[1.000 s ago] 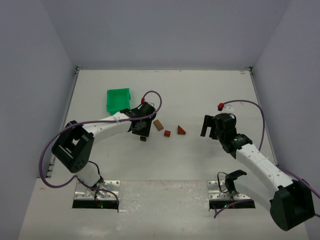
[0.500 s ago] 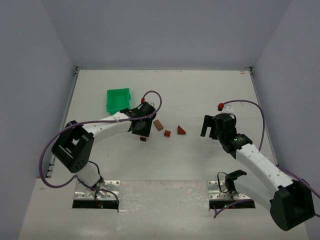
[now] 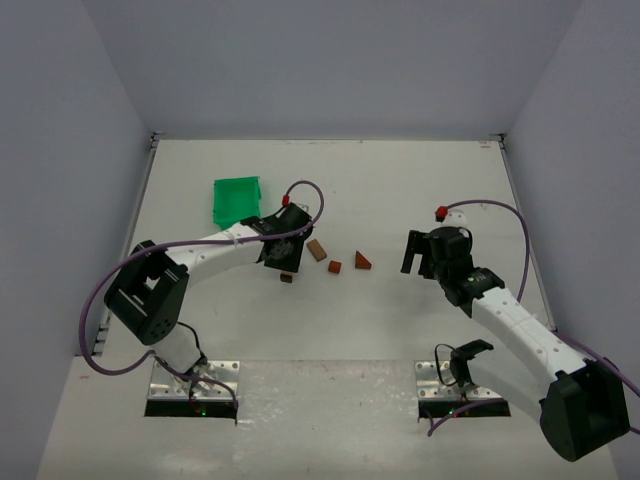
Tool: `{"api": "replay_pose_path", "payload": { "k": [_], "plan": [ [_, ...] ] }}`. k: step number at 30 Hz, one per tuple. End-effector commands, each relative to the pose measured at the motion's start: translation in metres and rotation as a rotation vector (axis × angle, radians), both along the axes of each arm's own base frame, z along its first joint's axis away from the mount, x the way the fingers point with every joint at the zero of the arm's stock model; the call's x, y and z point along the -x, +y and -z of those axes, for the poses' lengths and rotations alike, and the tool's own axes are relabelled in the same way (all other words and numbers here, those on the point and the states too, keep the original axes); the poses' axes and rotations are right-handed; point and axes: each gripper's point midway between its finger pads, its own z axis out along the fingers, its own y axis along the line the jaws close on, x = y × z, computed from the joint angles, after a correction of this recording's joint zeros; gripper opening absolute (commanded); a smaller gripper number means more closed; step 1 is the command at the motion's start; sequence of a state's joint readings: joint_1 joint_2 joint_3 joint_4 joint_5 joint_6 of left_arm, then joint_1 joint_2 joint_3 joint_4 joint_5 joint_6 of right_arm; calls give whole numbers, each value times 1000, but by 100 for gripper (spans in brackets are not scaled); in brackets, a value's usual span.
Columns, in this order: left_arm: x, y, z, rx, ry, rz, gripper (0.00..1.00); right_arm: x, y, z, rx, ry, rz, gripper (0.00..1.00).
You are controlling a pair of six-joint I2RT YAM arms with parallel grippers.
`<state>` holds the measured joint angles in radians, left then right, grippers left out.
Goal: Build the wood block tower
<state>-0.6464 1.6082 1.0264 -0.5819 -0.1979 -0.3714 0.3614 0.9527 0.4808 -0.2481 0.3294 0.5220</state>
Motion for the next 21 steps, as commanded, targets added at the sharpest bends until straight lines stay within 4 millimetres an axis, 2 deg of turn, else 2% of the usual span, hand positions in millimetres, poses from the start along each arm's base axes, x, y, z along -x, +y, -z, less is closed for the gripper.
{"api": "replay_pose_path", "payload": {
  "k": [1, 12, 21],
  "plan": [
    [-13, -5, -10, 10, -39, -15, 33, -13, 2, -19, -8, -59, 5, 99],
    [-16, -5, -11, 0, -46, -21, 30, -14, 2, -20, -7, -60, 4, 99],
    [-11, -4, -8, 7, -27, -19, 30, -13, 2, -19, -7, -60, 5, 99]
  ]
}}
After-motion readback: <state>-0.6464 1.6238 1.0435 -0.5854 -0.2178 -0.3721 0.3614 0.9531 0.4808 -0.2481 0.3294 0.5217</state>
